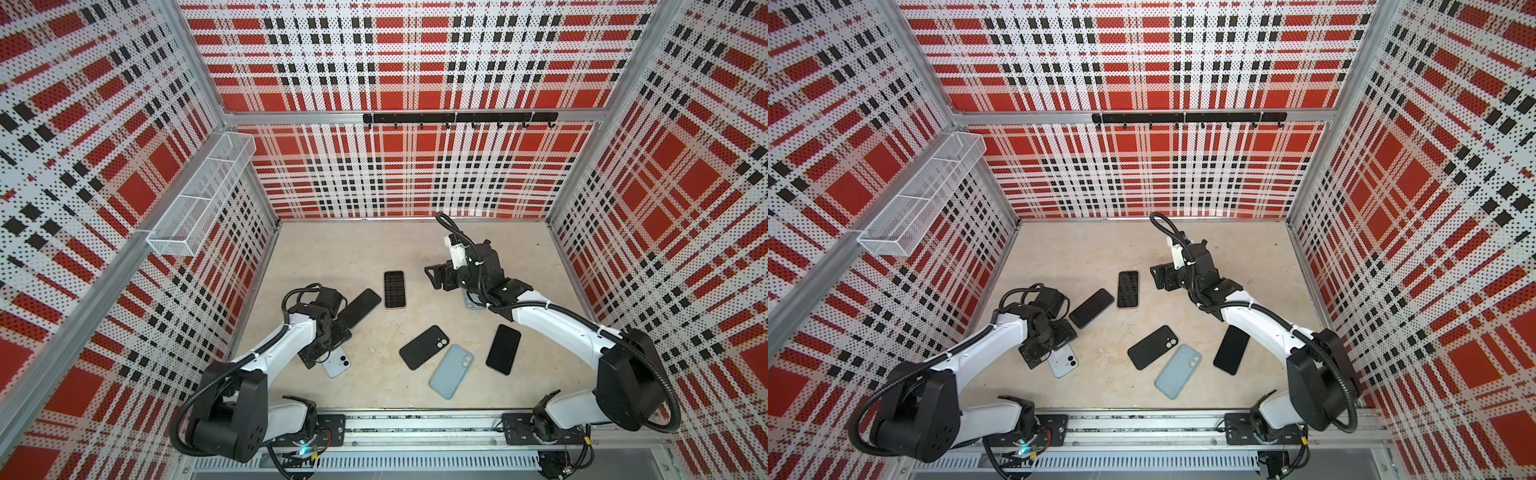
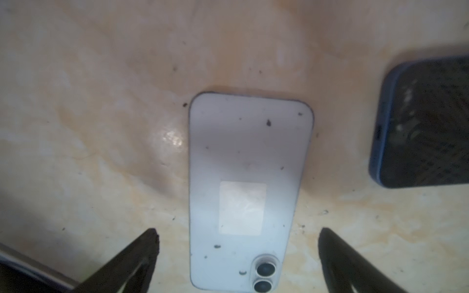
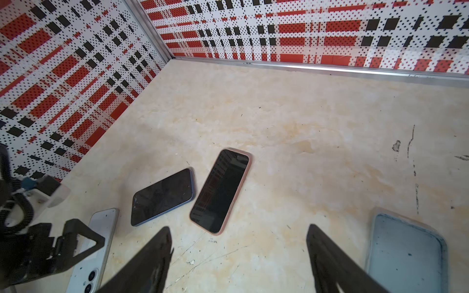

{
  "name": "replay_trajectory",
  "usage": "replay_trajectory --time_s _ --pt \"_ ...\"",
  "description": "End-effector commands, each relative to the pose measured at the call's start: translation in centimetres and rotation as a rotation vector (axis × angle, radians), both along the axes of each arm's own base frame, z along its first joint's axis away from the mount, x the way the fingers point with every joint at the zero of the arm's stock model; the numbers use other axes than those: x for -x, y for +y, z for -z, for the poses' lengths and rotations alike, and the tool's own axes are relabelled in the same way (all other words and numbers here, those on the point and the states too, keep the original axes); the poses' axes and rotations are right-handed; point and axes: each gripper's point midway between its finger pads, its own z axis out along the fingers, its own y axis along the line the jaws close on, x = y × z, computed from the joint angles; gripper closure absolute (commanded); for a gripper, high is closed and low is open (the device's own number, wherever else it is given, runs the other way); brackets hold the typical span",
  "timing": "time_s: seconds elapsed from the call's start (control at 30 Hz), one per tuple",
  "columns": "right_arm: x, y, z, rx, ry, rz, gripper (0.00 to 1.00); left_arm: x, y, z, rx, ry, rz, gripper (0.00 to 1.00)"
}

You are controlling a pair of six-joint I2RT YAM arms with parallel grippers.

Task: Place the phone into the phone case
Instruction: 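Open the right gripper and lift away while the left moves over the white phone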

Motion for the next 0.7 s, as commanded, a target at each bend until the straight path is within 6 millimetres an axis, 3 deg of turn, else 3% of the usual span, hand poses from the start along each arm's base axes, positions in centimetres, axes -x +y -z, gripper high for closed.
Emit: replay_trajectory --time_s 0.0,0.37,0.67 --pt "-1.0 0.8 -2.5 -0.035 -0.075 -0.029 0.14 -0.4 -0.9 0.7 0.046 0.007 0.058 0.01" --pt "-1.0 0.9 -2.7 -0.054 -0.066 -0.030 0.13 0.3 0.3 2.9 -0.014 0.057 0.048 0.10" --pt "-0.4 -0.4 -3.4 -0.045 -0.089 0.007 0.13 0.5 1.5 2.9 -0.041 0.036 -0.006 0.15"
